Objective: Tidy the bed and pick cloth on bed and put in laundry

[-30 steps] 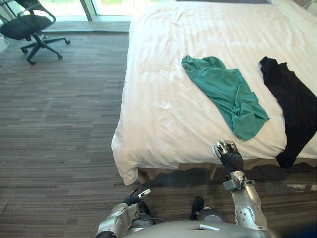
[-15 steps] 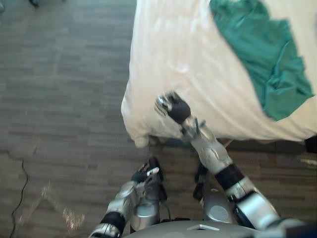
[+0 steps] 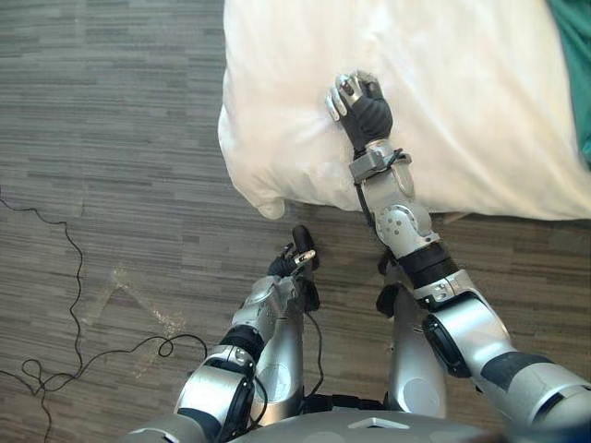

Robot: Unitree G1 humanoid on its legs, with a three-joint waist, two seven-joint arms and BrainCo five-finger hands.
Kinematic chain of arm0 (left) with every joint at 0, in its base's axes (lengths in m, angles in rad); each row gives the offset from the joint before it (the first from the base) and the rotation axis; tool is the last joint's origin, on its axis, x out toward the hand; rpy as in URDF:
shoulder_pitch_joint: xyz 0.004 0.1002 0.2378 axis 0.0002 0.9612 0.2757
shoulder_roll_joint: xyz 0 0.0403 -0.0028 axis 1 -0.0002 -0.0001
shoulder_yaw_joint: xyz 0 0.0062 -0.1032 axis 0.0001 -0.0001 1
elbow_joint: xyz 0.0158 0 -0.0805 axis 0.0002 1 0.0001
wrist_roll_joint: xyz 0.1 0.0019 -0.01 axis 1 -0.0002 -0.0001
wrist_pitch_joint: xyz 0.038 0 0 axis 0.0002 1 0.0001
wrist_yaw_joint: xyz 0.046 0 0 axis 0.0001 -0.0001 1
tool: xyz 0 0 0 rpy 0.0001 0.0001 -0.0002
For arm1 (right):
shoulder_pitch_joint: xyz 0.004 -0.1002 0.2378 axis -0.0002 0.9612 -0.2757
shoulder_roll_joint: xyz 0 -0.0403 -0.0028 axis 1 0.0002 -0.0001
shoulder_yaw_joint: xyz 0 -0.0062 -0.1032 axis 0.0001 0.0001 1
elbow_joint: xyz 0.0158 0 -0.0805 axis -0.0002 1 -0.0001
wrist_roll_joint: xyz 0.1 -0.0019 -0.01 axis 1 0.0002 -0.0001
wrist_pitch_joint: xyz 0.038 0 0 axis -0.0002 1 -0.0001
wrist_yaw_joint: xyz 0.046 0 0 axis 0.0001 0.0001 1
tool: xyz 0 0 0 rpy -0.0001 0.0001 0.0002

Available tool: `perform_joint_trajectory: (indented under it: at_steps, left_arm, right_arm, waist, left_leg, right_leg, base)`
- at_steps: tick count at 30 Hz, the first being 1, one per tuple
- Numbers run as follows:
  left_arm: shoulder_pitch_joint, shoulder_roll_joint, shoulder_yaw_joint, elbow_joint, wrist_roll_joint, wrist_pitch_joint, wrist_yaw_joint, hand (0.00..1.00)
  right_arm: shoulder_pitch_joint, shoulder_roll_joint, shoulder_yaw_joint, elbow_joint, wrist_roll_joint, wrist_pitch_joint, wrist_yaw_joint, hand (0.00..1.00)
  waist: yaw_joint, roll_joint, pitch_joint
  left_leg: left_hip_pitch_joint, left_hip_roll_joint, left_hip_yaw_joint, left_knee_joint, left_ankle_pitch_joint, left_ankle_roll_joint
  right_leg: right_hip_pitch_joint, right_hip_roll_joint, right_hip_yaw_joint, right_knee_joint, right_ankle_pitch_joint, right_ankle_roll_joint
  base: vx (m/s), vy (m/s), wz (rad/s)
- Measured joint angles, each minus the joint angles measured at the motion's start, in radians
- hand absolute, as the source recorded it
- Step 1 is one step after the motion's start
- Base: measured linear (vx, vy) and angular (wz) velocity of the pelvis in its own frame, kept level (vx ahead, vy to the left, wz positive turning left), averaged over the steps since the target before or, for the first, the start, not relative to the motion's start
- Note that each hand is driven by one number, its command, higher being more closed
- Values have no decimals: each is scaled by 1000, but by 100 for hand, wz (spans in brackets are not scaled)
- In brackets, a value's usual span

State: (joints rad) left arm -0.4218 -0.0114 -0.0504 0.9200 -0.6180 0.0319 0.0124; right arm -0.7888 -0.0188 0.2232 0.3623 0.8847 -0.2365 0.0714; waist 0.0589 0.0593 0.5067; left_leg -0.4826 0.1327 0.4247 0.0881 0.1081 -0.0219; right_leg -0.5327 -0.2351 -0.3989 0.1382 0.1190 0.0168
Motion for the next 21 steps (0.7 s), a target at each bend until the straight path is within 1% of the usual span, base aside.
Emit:
perform_joint_trajectory:
  at_steps: [1, 3, 4, 5, 6, 7, 8, 9, 10, 12, 13, 15, 16, 17, 18, 19, 20, 21]
  left_arm:
    - [-5, -7, 14, -10, -1, 1, 7, 0]
    - [-33, -28, 34, -58, -13, 6, 38, 0]
    - [-41, -30, 36, -69, -22, 9, 41, 0]
    - [-56, -30, 47, -85, -27, 17, 50, 0]
    - [-69, -30, 61, -99, -35, 33, 68, 0]
    - [-74, -29, 63, -107, -40, 42, 79, 0]
    - [-77, -23, 69, -125, -44, 54, 88, 0]
    - [-78, -19, 73, -132, -52, 62, 95, 0]
    - [-76, -13, 95, -140, -65, 81, 108, 0]
    - [-72, -7, 101, -141, -67, 93, 115, 0]
    - [-64, -6, 100, -141, -67, 98, 118, 0]
    - [-45, -3, 100, -145, -65, 108, 118, 0]
    - [-39, -3, 98, -147, -62, 111, 117, 0]
    - [-19, -3, 90, -151, -58, 114, 116, 0]
    - [-4, -1, 90, -151, -56, 117, 116, 0]
    - [13, 2, 89, -150, -55, 117, 115, 0]
    - [35, 7, 87, -150, -51, 117, 113, 0]
    - [64, 18, 68, -147, -24, 117, 99, 0]
  right_arm:
    - [14, 1, -1, -11, 12, -8, 0, 100]
    - [101, 1, -23, -71, 51, -38, 7, 100]
    - [122, 2, -27, -84, 59, -46, 12, 100]
    - [164, 4, -31, -109, 64, -56, 28, 100]
    - [203, 4, -36, -125, 64, -65, 52, 100]
    - [225, 5, -42, -135, 64, -67, 65, 100]
    - [262, 10, -56, -149, 63, -73, 95, 100]
    - [279, 12, -59, -151, 63, -79, 108, 100]
    - [327, 19, -60, -151, 53, -90, 135, 100]
    - [371, 20, -66, -151, 36, -109, 139, 100]
    - [432, 21, -89, -149, 22, -125, 140, 100]
    - [547, 20, -157, -101, 14, -147, 129, 100]
    - [582, 17, -184, -69, 15, -149, 120, 100]
    - [661, 10, -239, 21, 19, -149, 107, 100]
    - [707, -2, -260, 59, 19, -149, 100, 100]
    - [749, -8, -275, 77, 15, -149, 97, 100]
    - [785, -12, -281, 96, 10, -151, 93, 100]
    - [823, -22, -291, 118, -69, -165, 52, 0]
  waist:
    - [-3, 0, 0]
    - [-24, -1, 0]
    - [-30, -3, 1]
    - [-47, -8, 2]
    - [-55, -14, 2]
    - [-59, -16, 2]
    - [-69, -18, 2]
    - [-72, -22, 2]
    - [-70, -50, 4]
    - [-73, -59, 4]
    - [-72, -66, 3]
    - [-74, -82, 1]
    - [-75, -87, 1]
    - [-79, -96, 1]
    - [-80, -103, 2]
    - [-86, -109, 2]
    - [-99, -112, 0]
    - [-109, -115, -1]
  left_leg:
    - [0, 2, 4, 0, 0, 0]
    - [-9, 4, 11, 0, 1, -2]
    - [-10, 5, 13, 0, 1, -2]
    - [-10, 7, 23, 0, 1, -2]
    - [-6, 10, 34, 2, -1, 0]
    - [-5, 12, 37, 3, -3, -1]
    - [-4, 15, 41, 8, -6, -1]
    - [-4, 19, 47, 13, -8, 1]
    - [8, 35, 69, 37, -26, 0]
    - [19, 44, 78, 57, -40, -3]
    - [38, 53, 84, 74, -56, -4]
    - [71, 62, 92, 94, -83, -10]
    - [81, 63, 95, 95, -90, -12]
    - [106, 62, 104, 96, -102, -14]
    - [124, 61, 114, 95, -110, -15]
    - [144, 62, 119, 93, -118, -17]
    - [168, 62, 126, 90, -125, -20]
    - [207, 62, 133, 85, -133, -27]
  right_leg:
    - [-3, -1, 3, 3, -1, -1]
    - [-16, 0, 7, 3, -3, -3]
    - [-18, 1, 10, 3, -3, -3]
    - [-20, 2, 18, 1, -1, -1]
    - [-21, 6, 28, -2, 2, 3]
    - [-21, 7, 31, -3, 2, 3]
    - [-19, 8, 33, -6, 3, 4]
    - [-18, 10, 35, -10, 4, 4]
    - [-11, 23, 61, -19, 12, 1]
    - [5, 27, 65, -21, 13, 2]
    - [28, 34, 71, -27, 13, 2]
    - [68, 41, 82, -36, 9, 7]
    - [78, 41, 84, -36, 8, 9]
    - [97, 40, 90, -38, 3, 16]
    - [108, 40, 100, -38, 0, 20]
    - [123, 41, 109, -39, -2, 23]
    - [142, 41, 114, -39, -6, 28]
    - [178, 43, 117, -47, -9, 33]
  base:
    - [-33, -15, -13]
    - [-13, -12, -6]
    - [6, -8, -6]
    - [20, -9, -13]
    - [28, -10, -15]
    - [38, -12, -16]
    - [37, -9, -12]
    - [77, -29, -36]
    - [73, -26, -38]
    - [76, -19, -28]
    - [77, -8, -21]
    - [88, -2, -19]
    - [122, 14, -16]
    - [123, 23, -20]
    - [124, 26, -27]
    - [86, 19, -26]
    - [107, 27, -25]
    - [108, 25, -20]
